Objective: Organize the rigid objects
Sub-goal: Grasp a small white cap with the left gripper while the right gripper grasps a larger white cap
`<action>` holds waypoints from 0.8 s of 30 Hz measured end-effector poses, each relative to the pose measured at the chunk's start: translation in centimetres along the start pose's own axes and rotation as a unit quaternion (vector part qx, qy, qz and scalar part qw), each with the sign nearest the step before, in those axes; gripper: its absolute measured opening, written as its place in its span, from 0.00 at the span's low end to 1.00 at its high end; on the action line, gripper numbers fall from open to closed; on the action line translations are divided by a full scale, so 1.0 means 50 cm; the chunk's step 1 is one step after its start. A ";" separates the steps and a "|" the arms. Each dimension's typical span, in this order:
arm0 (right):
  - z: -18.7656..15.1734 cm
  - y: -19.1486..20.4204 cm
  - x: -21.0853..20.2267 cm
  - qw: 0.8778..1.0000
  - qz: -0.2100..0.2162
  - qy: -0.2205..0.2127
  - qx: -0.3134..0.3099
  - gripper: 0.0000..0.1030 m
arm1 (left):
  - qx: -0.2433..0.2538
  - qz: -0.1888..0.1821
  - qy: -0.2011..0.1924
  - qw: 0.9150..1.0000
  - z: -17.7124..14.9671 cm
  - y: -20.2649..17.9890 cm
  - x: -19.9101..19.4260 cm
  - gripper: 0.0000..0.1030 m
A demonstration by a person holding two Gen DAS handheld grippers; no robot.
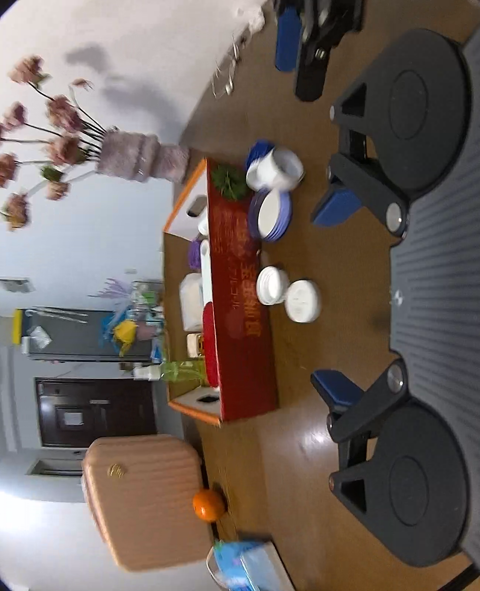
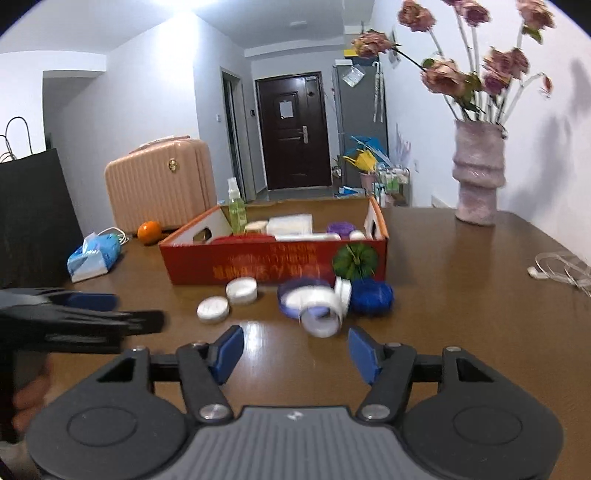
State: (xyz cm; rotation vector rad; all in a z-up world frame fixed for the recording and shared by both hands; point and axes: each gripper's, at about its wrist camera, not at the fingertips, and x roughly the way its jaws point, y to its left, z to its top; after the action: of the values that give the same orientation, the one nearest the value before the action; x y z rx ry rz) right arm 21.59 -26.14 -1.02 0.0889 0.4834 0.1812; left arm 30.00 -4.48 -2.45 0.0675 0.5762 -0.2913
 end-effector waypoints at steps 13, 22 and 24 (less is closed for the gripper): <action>0.134 0.077 0.305 0.992 0.073 0.057 -0.086 0.54 | 0.046 -0.015 0.036 0.998 0.011 0.041 0.138 0.38; 0.132 0.135 0.446 0.983 0.066 0.115 -0.124 0.49 | -0.034 0.036 -0.029 0.998 0.040 0.158 0.059 0.38; 0.122 0.140 0.450 0.982 0.061 0.123 -0.133 0.49 | -0.033 0.044 -0.030 0.998 0.042 0.157 0.058 0.38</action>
State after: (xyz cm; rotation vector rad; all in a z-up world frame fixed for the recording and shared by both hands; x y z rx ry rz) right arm 42.98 -15.18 -4.97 -0.1687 0.6961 0.3780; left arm 35.71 1.98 -2.40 0.0210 0.5205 -0.1883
